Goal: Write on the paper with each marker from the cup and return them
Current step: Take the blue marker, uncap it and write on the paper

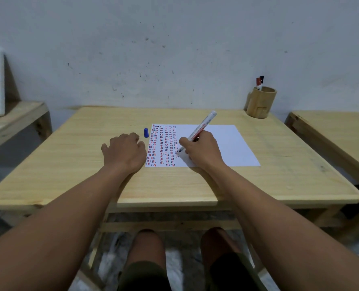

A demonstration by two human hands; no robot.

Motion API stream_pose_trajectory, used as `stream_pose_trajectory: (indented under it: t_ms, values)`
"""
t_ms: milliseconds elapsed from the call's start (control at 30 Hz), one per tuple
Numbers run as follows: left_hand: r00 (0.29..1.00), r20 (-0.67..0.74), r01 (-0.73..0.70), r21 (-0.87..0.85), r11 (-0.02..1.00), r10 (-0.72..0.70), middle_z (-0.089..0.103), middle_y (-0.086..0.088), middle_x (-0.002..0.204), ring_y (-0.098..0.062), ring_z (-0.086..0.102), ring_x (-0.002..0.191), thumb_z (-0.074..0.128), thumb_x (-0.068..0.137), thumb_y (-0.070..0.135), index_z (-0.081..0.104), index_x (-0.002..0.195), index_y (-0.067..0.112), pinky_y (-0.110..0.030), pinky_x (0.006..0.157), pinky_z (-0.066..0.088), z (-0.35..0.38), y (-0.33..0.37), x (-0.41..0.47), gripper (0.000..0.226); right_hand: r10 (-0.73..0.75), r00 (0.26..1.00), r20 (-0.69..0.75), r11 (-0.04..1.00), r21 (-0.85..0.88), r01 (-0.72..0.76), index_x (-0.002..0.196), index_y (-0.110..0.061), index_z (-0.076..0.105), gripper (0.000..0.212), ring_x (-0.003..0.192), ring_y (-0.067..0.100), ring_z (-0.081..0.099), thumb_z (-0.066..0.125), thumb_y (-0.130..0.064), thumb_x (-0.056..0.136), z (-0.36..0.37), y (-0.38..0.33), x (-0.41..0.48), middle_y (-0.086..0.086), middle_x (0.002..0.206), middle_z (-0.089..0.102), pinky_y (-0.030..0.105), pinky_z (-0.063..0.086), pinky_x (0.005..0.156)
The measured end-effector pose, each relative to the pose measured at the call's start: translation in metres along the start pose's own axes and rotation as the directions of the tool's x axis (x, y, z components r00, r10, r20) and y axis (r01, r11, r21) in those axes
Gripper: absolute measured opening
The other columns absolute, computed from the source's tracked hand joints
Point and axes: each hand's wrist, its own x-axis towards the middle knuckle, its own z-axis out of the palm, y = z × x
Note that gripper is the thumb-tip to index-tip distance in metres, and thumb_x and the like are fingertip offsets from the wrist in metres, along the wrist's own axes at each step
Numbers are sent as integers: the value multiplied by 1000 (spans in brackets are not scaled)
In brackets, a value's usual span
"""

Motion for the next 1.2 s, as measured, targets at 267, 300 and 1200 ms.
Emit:
stream_pose_trajectory:
  t_ms: [267, 300, 1200]
  values:
    - [998, -31, -60, -205, 977, 55, 56, -7, 144, -31, 48, 135, 43, 99, 40, 40, 152, 32, -47, 105, 43, -7, 14, 33, 53, 68, 997, -28, 977, 204, -61, 94, -13, 66, 25, 68, 17, 58, 72, -34, 80, -8, -4, 15, 0, 82, 66, 36, 48, 66]
    - [997, -17, -77, -185, 980, 75, 56, -6, 145, -30, 48, 135, 43, 99, 41, 42, 151, 34, -47, 105, 43, -6, 15, 37, 52, 76, 997, -23, 970, 232, -69, 95, -12, 67, 25, 64, 16, 56, 73, -33, 82, -9, -4, 16, -1, 79, 64, 35, 47, 64]
    - [994, 96, 68, -908, 414, 47, 77, 2, 99, -11, 64, 87, 65, 97, 28, 74, 108, 16, -29, 70, 47, -54, 106, 13, 19, 277, 958, 78, 507, 835, -215, 85, -2, 68, 17, 46, 7, 57, 70, -16, 94, -50, -48, 22, 3, 65, 63, 15, 53, 48]
